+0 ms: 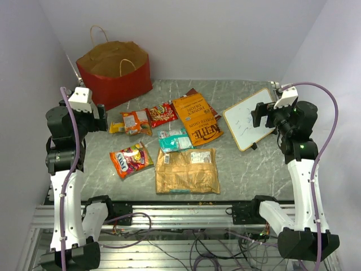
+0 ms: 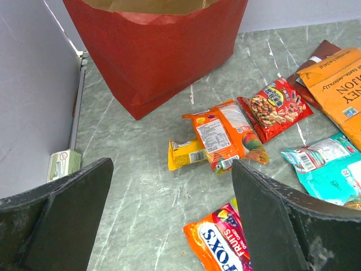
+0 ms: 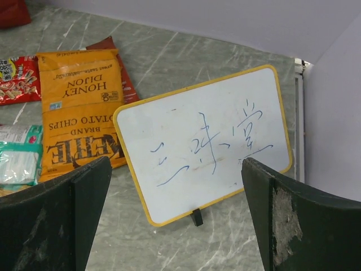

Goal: Place the snacks into the paper bag
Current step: Pick up the snack from the center of the board.

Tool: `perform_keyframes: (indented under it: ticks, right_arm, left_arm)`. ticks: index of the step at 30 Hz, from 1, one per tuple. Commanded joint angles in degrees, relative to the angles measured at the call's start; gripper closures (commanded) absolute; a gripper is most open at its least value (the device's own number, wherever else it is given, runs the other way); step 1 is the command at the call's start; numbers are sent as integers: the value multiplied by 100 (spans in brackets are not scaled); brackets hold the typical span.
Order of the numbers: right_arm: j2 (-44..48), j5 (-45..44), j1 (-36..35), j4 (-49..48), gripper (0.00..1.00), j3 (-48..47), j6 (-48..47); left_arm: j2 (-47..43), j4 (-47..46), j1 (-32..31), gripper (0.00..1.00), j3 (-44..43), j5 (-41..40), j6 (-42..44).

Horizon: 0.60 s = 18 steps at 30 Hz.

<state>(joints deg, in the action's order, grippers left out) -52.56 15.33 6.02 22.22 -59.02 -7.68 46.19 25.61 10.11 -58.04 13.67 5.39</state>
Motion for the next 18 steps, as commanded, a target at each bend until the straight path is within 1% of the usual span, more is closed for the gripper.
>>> perform_keyframes:
  ticks: [1, 10, 14, 18]
  right_arm:
    - [-45, 247, 65, 28, 0, -222, 77]
    - [-195, 451, 83, 128, 0, -331, 59]
    - [-223, 435, 88, 170, 0, -375, -9]
    - [-357, 452, 84, 259, 0, -415, -185]
  left_arm:
    - [-51, -63, 65, 3, -180, 118, -104]
    - [10, -39, 80, 3, -215, -17, -200]
    - [-80, -91, 90, 3, -230, -256, -238]
    - [-79, -2, 89, 3, -376, -258, -47]
